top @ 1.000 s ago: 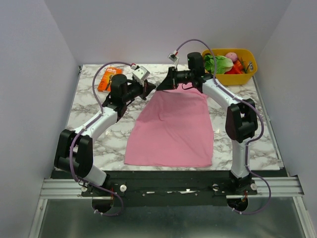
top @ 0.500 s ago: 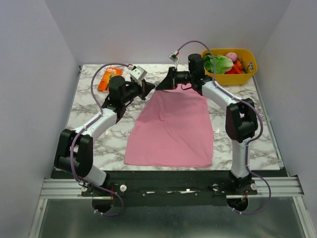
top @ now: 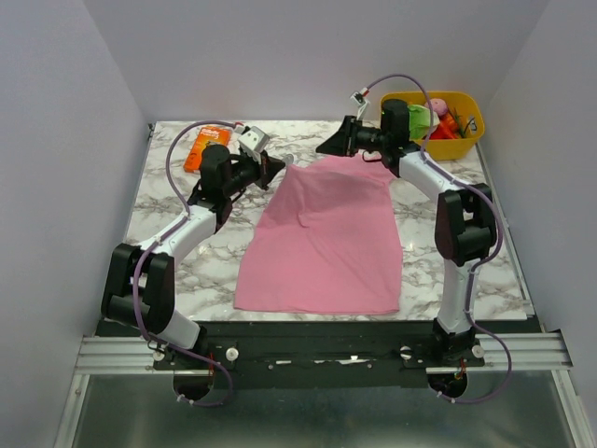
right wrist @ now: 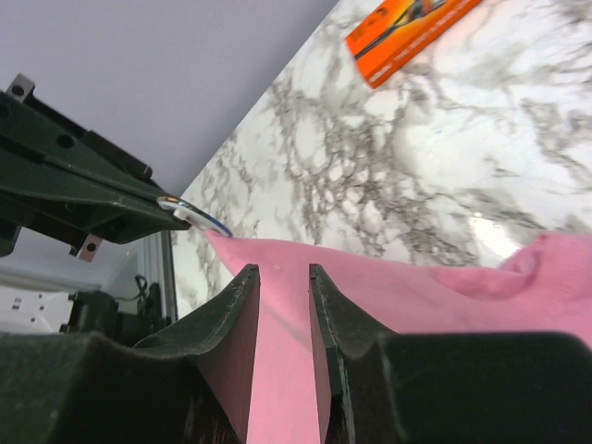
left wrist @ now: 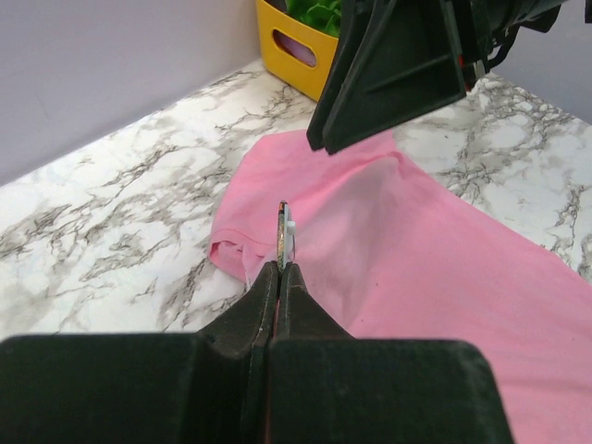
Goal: Pin the brooch onto the clothing
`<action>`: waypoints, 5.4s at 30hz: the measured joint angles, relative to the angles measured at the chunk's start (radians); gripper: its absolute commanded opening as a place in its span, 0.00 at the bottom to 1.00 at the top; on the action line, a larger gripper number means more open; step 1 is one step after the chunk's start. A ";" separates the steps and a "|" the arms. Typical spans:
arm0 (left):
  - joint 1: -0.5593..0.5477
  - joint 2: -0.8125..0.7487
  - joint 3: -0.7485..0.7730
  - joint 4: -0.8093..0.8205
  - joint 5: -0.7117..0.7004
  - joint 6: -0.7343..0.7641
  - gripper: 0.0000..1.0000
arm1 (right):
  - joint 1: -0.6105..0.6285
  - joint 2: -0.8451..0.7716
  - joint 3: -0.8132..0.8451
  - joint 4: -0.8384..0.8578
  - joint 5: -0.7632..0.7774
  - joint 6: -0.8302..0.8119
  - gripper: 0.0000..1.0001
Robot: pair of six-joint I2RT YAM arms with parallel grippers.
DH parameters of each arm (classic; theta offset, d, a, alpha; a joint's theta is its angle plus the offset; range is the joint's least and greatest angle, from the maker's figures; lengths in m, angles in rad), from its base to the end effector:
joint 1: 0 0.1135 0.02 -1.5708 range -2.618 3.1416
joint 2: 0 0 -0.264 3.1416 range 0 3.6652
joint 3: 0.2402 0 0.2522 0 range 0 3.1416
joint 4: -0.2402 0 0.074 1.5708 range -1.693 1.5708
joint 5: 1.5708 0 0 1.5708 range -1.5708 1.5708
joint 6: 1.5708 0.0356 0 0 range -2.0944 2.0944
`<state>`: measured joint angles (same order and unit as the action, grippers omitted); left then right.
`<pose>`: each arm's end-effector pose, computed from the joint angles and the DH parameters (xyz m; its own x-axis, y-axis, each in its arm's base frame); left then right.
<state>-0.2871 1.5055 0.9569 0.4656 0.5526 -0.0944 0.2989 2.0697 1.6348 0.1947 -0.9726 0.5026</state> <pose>0.3275 -0.1162 0.2917 -0.1492 -0.0396 -0.9880 0.7319 0.6674 -0.1373 0.4549 0.1710 0.2742 -0.6486 0.0840 -0.7565 -0.7080 0.2983 0.6402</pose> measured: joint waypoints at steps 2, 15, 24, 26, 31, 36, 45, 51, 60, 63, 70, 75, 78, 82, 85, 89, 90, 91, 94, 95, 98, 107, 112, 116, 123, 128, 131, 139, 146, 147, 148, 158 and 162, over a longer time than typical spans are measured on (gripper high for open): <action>0.001 0.000 0.000 -0.002 0.000 0.000 0.00 | -0.016 0.000 0.000 0.008 0.011 0.004 0.43; 0.001 -0.002 0.000 -0.051 -0.004 0.024 0.00 | 0.003 -0.064 -0.040 0.022 0.053 -0.016 0.75; -0.003 0.000 0.067 -0.165 -0.100 0.076 0.00 | 0.002 -0.169 -0.137 -0.006 0.134 -0.084 0.94; -0.003 0.010 0.094 -0.193 -0.134 0.087 0.00 | 0.002 -0.200 -0.168 -0.017 0.154 -0.101 0.96; -0.008 0.086 0.211 -0.283 -0.225 0.100 0.00 | 0.002 -0.280 -0.266 -0.034 0.200 -0.130 1.00; -0.023 0.182 0.311 -0.386 -0.312 0.111 0.00 | 0.002 -0.370 -0.409 -0.049 0.243 -0.155 1.00; -0.061 0.355 0.526 -0.606 -0.460 0.078 0.00 | 0.002 -0.546 -0.658 -0.080 0.314 -0.180 1.00; -0.103 0.441 0.619 -0.740 -0.609 0.069 0.00 | 0.002 -0.648 -0.820 -0.093 0.358 -0.182 1.00; -0.154 0.517 0.721 -0.905 -0.795 0.056 0.36 | 0.002 -0.780 -0.946 -0.183 0.473 -0.169 1.00; -0.153 0.517 0.753 -0.939 -0.812 0.041 0.65 | 0.002 -0.805 -0.947 -0.221 0.517 -0.158 1.00; -0.148 0.441 0.758 -0.993 -0.809 -0.006 0.99 | 0.002 -0.830 -0.977 -0.296 0.568 -0.122 1.00; -0.147 0.254 0.678 -0.996 -0.803 -0.045 0.99 | 0.002 -0.893 -0.999 -0.362 0.591 -0.103 1.00; -0.142 0.127 0.606 -0.994 -0.791 -0.088 0.99 | 0.002 -0.944 -0.999 -0.406 0.611 -0.095 1.00; -0.119 -0.022 0.453 -0.994 -0.750 -0.169 0.99 | 0.002 -1.023 -1.006 -0.484 0.653 -0.069 1.00; -0.086 -0.113 0.290 -1.003 -0.698 -0.243 0.99 | 0.002 -1.077 -1.025 -0.558 0.705 -0.030 1.00; -0.063 -0.183 0.099 -1.038 -0.647 -0.328 0.99 | 0.002 -1.125 -1.064 -0.667 0.755 0.034 1.00; -0.063 -0.201 0.051 -1.039 -0.632 -0.349 0.99 | 0.002 -1.134 -1.076 -0.688 0.763 0.048 1.00; -0.063 -0.226 -0.007 -1.047 -0.618 -0.374 0.99 | 0.002 -1.143 -1.089 -0.709 0.770 0.064 1.00; -0.063 -0.293 -0.120 -1.062 -0.598 -0.431 0.99 | 0.002 -1.168 -1.132 -0.751 0.774 0.108 1.00; -0.063 -0.312 -0.146 -1.069 -0.596 -0.447 0.99 | 0.002 -1.172 -1.145 -0.768 0.773 0.124 1.00; -0.063 -0.377 -0.228 -1.091 -0.593 -0.518 0.99 | 0.002 -1.181 -1.170 -0.800 0.774 0.152 1.00; -0.067 -0.427 -0.355 -1.143 -0.586 -0.699 0.97 | 0.007 -1.294 -1.256 -0.875 0.782 0.224 1.00; -0.106 -0.366 -0.359 -1.148 -0.586 -0.742 0.85 | 0.007 -1.297 -1.261 -0.871 0.780 0.242 0.97; -0.154 -0.340 -0.379 -1.149 -0.581 -0.768 0.76 | 0.007 -1.293 -1.263 -0.867 0.779 0.249 0.83; -0.196 -0.332 -0.380 -1.151 -0.582 -0.791 0.62 | 0.008 -1.252 -1.273 -0.827 0.750 0.256 0.67; -0.218 -0.307 -0.376 -1.152 -0.585 -0.797 0.35 | 0.008 -1.229 -1.277 -0.808 0.740 0.256 0.49; -0.223 -0.306 -0.380 -1.148 -0.584 -0.799 0.14 | 0.009 -1.228 -1.287 -0.803 0.739 0.256 0.32; -0.226 -0.324 -0.397 -1.126 -0.575 -0.811 0.00 | 0.011 -1.210 -1.301 -0.795 0.718 0.253 0.01; -0.228 -0.385 -0.345 -1.172 -0.599 -0.798 0.00 | 0.014 -1.253 -1.197 -0.873 0.734 0.211 0.01; -0.229 -0.405 -0.305 -1.194 -0.612 -0.792 0.00 | 0.014 -1.263 -1.161 -0.888 0.737 0.203 0.01; -0.229 -0.420 -0.267 -1.203 -0.624 -0.787 0.00 | 0.014 -1.272 -1.117 -0.900 0.743 0.195 0.01; -0.230 -0.466 0.386 -1.285 -0.832 -0.641 0.00 | 0.014 -1.258 -0.575 -0.961 0.761 0.089 0.01; -0.230 -0.477 0.626 -1.274 -0.894 -0.572 0.00 | 0.014 -1.218 -0.328 -0.948 0.701 0.043 0.01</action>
<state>-0.5175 1.0286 1.5829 -0.8082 -0.3416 -0.6666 0.3134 0.8513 1.3071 -0.7532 -0.2714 0.5457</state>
